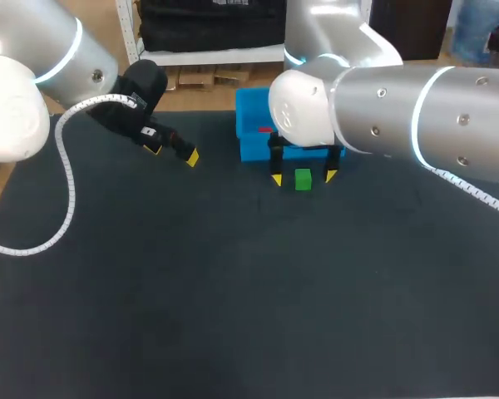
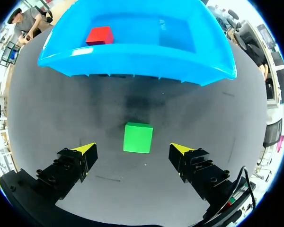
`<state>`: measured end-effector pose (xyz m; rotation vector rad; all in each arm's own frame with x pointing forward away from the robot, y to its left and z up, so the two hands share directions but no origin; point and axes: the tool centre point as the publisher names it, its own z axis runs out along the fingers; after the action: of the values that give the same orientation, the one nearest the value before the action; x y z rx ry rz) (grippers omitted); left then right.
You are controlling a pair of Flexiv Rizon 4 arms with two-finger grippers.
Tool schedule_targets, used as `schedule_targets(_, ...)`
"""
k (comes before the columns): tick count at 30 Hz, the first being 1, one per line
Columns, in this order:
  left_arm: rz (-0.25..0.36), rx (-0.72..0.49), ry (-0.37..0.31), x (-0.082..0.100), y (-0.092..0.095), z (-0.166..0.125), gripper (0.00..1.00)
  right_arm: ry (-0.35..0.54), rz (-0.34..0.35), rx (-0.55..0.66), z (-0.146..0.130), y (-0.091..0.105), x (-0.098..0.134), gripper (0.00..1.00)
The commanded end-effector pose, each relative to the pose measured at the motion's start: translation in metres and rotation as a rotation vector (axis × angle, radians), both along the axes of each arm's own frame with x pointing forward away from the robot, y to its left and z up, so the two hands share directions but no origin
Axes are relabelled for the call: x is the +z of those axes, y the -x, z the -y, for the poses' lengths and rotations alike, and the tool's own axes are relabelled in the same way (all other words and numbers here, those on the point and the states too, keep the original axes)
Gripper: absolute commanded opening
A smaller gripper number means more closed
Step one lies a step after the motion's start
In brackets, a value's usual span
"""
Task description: Use the left arm to pick the red cube and place it into the blue plastic box first, then use the right arm to grasp the green cube and put it into the same blue plastic box after the first action is fully finished.
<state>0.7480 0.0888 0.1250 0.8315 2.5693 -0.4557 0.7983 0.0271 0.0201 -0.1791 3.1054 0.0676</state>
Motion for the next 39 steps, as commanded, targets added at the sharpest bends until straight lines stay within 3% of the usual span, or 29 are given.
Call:
schedule_targets(1,0.002,-0.004,0.004,0.000,0.000,-0.001,1.00,-0.003,0.002,0.004,0.002,0.000,-0.002,1.00)
schedule_targets(39,0.002,-0.004,0.004,0.000,0.000,-0.001,1.00,0.008,-0.017,0.030,-0.007,-0.025,-0.023,1.00)
